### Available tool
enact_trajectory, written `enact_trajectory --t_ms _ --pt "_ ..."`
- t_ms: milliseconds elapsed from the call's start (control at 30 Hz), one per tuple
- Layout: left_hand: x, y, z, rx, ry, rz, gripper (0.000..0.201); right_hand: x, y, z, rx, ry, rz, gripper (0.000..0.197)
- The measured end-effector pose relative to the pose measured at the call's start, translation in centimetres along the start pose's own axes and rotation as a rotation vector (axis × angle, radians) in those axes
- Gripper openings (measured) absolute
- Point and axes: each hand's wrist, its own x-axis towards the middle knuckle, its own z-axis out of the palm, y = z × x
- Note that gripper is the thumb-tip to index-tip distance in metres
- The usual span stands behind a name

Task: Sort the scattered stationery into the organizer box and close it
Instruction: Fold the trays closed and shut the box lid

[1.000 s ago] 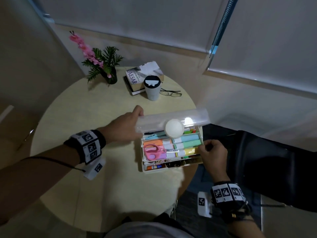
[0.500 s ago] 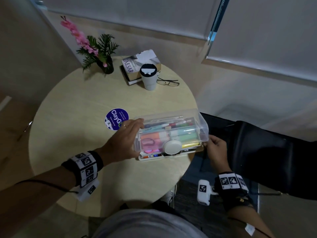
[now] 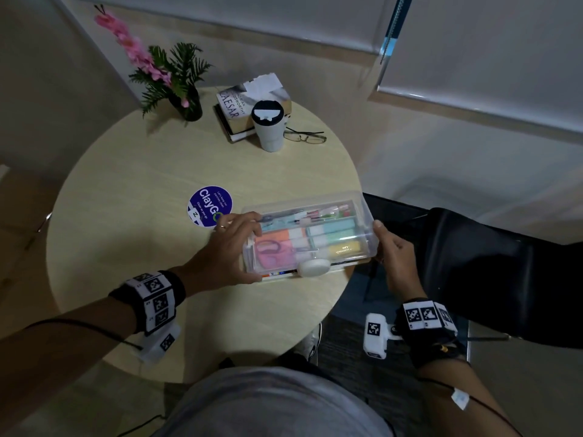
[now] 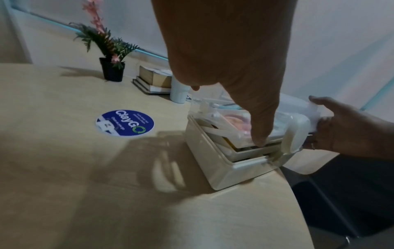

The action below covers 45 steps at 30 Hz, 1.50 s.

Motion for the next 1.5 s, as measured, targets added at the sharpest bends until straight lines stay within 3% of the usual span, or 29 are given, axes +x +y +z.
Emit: enact_trajectory --t_ms 133,233,333,400,533,667,800,1200,1500 --pt "-0.2 0.0 1.8 -0.126 0.112 -0.12 0.06 0.0 0.7 0.2 0.0 -0.02 0.003 0.033" --pt "0.0 0.1 3.4 -0.248 0.222 -0.332 0.063 -0.1 1.0 0.3 0.017 -0.024 0.004 0.027" --pt "0.8 0.5 3.8 -0.559 0.194 -0.703 0.08 0.0 1.3 0.7 -0.041 -0.078 0.035 0.031" --pt "1.2 0.3 4.1 -0.832 0.078 -0.808 0.076 0.1 1.3 1.1 -0.088 -0.086 0.036 0.035" --pt "0.7 -1.2 4.7 -0.897 0.066 -0.735 0.077 0.2 1.1 2.2 -0.12 -0.051 -0.011 0.03" --pt "0.7 -0.1 2.7 -0.955 0.148 -0.691 0.053 0.6 0.8 4.3 -0.157 -0.031 -0.045 0.026" --pt "0.5 -2.2 0.0 -1.016 0.248 -0.73 0.042 1.3 -0.5 8.0 -0.205 -0.076 -0.123 0.022" --pt "2.1 -15.8 -8.6 -0.96 0.438 -0.786 0.036 8.4 -2.6 22.7 -0.172 -0.224 -0.156 0.028" --pt "3.8 -22.2 -9.3 -0.943 0.426 -0.823 0.032 11.3 -1.7 27.9 -0.188 -0.218 -0.125 0.031"
